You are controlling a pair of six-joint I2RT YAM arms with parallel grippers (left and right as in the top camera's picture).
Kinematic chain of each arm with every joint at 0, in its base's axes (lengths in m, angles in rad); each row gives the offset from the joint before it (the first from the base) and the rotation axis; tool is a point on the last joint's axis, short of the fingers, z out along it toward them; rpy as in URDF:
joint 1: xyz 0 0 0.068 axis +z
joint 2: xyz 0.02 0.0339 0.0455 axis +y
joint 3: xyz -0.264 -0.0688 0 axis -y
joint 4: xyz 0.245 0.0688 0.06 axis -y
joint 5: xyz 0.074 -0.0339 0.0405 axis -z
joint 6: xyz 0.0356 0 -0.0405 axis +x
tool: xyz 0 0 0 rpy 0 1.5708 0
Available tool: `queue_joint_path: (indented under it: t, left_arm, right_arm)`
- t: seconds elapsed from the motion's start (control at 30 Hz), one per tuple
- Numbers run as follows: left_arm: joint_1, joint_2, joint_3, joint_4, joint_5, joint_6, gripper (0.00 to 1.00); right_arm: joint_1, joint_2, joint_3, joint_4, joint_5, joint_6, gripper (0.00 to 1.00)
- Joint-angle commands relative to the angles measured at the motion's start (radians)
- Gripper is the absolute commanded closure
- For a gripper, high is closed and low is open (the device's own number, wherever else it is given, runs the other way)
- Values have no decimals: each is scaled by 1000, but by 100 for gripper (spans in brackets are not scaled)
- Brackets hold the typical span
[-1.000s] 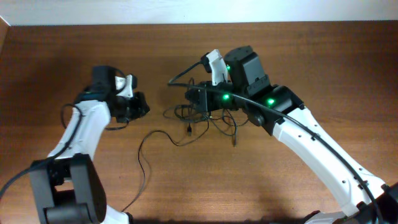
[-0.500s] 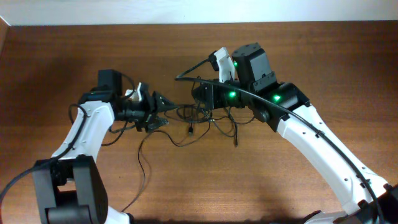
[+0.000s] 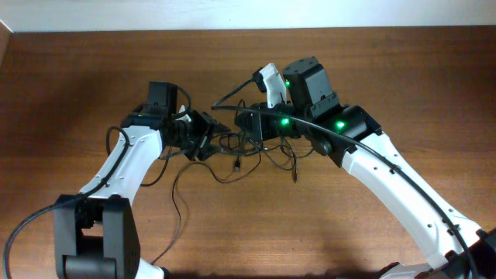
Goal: Untangle cables
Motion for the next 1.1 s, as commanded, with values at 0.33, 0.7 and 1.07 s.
queue_joint_path:
  t: [0.33, 0.7, 1.07]
  left_arm:
    - [-55, -24, -10, 76, -262, 51, 100]
    - [-55, -24, -10, -36, -630, 147, 100]
    - [41, -24, -10, -90, -776, 156, 20]
  right_arm:
    - [18, -24, 8, 29, -31, -18, 96]
    - [16, -270, 39, 249, -109, -14, 96]
    - [-288, -352, 38, -176, -4, -16, 96]
